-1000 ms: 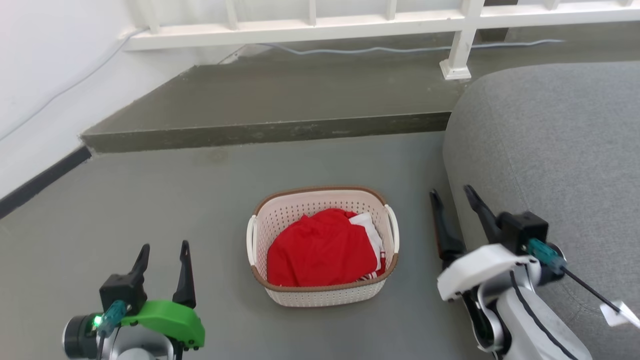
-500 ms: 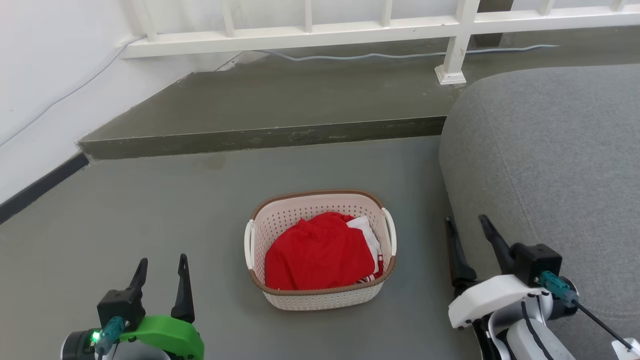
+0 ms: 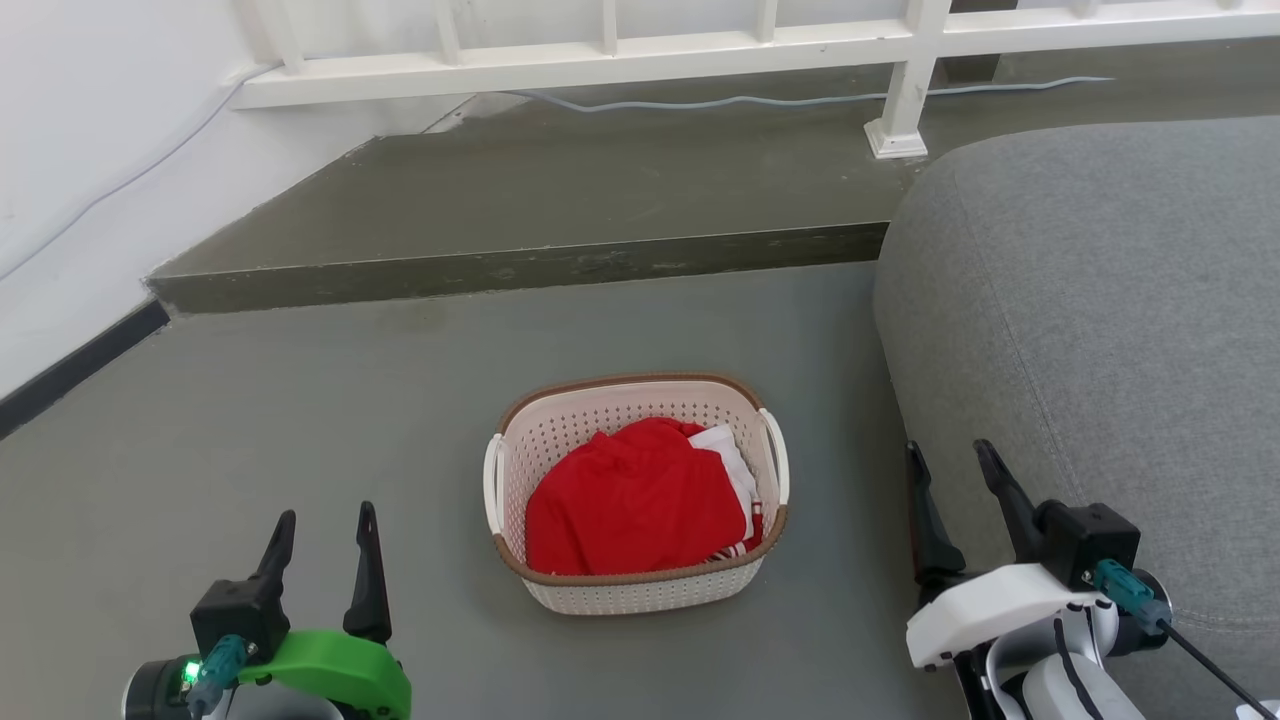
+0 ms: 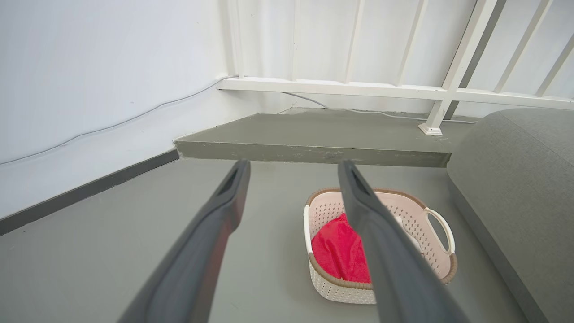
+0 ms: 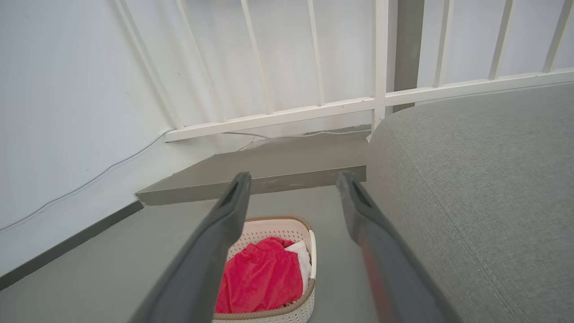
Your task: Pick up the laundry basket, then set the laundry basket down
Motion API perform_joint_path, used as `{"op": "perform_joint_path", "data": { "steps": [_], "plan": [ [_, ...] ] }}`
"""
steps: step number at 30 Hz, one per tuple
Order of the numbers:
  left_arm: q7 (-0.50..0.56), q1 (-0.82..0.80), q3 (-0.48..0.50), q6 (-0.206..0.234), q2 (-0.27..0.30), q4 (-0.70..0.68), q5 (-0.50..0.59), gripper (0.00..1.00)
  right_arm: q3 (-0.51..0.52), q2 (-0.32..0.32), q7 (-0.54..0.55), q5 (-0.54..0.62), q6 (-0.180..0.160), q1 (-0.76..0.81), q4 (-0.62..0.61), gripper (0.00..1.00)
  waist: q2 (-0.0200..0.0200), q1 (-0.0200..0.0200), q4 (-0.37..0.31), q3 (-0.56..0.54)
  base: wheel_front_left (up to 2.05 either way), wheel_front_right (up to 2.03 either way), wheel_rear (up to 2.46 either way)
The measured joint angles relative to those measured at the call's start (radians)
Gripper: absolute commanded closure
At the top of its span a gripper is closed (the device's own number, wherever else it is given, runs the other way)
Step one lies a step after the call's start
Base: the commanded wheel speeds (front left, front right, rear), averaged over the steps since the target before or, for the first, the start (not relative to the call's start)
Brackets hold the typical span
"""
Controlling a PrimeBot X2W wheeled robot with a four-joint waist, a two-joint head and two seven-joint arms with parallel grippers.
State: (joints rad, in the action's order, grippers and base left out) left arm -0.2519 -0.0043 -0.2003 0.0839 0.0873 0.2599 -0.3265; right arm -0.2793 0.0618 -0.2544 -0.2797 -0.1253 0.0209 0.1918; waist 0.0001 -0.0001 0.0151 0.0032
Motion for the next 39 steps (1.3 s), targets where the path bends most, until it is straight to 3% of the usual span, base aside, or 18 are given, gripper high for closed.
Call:
{"op": "perform_joint_path", "data": {
  "steps": [19, 20, 28, 39],
  "plan": [
    [0.0, 0.002, 0.035, 0.01, -0.002, -0.014, 0.059, 0.0, 0.01, -0.006, 0.0, 0.026, 0.0, 0.023, -0.029, 0.0, 0.0, 0.0, 0.0, 0.015, 0.0, 0.0, 0.0],
    [0.0, 0.002, 0.036, 0.01, -0.002, -0.014, 0.059, 1.0, 0.011, -0.006, 0.0, 0.026, 0.0, 0.024, -0.03, 1.0, 0.0, 0.0, 0.0, 0.016, 0.0, 0.0, 0.0],
    [0.006, 0.02, 0.035, 0.009, -0.016, 0.029, 0.046, 1.0, 0.008, -0.007, 0.001, 0.021, 0.003, 0.061, 0.008, 1.0, 0.0, 0.0, -0.001, 0.017, 0.0, 0.0, 0.0],
    [0.058, 0.015, 0.077, -0.013, -0.018, 0.051, -0.067, 1.0, 0.007, -0.008, 0.001, -0.102, 0.027, 0.076, -0.025, 1.0, 0.0, 0.0001, -0.003, 0.016, 0.0, 0.0, 0.0]
  ]
}}
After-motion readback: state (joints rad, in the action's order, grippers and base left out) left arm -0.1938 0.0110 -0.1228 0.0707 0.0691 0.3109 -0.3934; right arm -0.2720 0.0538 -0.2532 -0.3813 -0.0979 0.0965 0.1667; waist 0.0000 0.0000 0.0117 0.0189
